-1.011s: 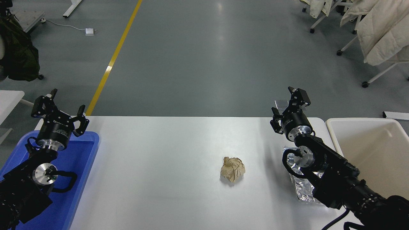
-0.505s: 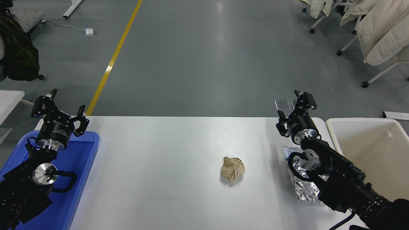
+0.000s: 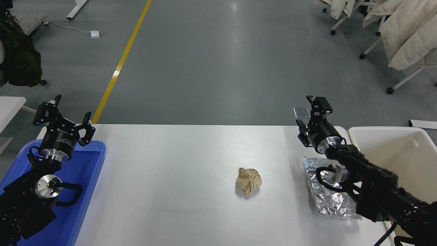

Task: Clean the table surface

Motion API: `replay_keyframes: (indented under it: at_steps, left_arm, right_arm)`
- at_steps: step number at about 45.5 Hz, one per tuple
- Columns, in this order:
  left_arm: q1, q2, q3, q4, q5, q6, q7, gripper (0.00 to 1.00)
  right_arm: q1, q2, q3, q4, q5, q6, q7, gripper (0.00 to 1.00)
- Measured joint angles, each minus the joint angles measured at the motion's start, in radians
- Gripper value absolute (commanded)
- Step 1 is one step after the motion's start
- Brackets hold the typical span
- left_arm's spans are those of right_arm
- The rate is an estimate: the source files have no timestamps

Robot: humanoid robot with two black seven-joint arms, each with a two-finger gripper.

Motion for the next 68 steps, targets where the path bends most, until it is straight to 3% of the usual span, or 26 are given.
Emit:
replay_keyframes:
  at_steps: [12, 35, 49, 68]
  left_arm:
    - [0.000, 0.000, 0.000, 0.000, 0.000, 0.000, 0.000, 1.00]
    - [0.000, 0.000, 0.000, 0.000, 0.000, 0.000, 0.000, 1.00]
    - [0.000, 0.000, 0.000, 0.001, 0.000, 0.000, 0.000, 1.00]
    - [0.000, 0.000, 0.000, 0.000, 0.000, 0.000, 0.000, 1.00]
  right_arm:
    - [0.093, -0.122, -0.260, 0.015, -0.193, 0.053, 0.006, 1.00]
    - [0.124, -0.341, -0.429, 0.021, -0.568, 0.266, 0.092, 1.00]
    - [0.111, -0.385, -0.623, 0.020, -0.641, 0.282, 0.158, 1.00]
    - [0.059, -0.359, -0.709, 0.006, -0.661, 0.244, 0.175, 1.00]
